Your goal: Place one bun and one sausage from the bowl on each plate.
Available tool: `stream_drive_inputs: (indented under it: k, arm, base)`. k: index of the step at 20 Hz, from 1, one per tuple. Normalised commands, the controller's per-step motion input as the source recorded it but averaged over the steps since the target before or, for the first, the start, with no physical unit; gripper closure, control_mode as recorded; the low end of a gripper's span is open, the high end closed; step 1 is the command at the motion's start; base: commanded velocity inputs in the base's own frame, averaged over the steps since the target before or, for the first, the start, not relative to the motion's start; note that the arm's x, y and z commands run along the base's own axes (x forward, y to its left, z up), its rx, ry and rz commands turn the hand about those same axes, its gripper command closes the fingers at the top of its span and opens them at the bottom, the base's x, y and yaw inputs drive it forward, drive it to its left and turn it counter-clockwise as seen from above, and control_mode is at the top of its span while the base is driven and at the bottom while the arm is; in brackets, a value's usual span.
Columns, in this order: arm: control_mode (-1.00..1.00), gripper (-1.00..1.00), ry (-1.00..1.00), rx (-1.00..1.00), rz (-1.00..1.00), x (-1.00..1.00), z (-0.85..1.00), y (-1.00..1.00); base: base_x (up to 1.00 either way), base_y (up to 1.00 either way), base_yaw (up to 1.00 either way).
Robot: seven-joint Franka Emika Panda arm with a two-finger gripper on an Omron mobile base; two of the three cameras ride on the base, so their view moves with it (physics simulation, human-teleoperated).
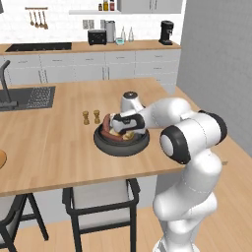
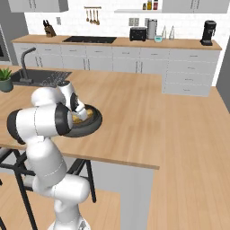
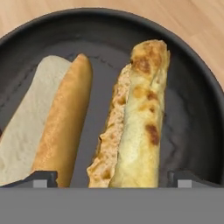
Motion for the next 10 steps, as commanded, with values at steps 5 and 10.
stream_drive_inputs:
  k: [5,10]
  arm:
    - [-1.0,1.0,0.0,0.0,-0.02,-0.11,-0.21,-0.08]
    - [-1.0,1.0,-0.03,0.01,0.01,-0.37,0.09,-0.14]
  base:
    - [0.0,0.0,0.0]
    - [0.0,0.0,0.0]
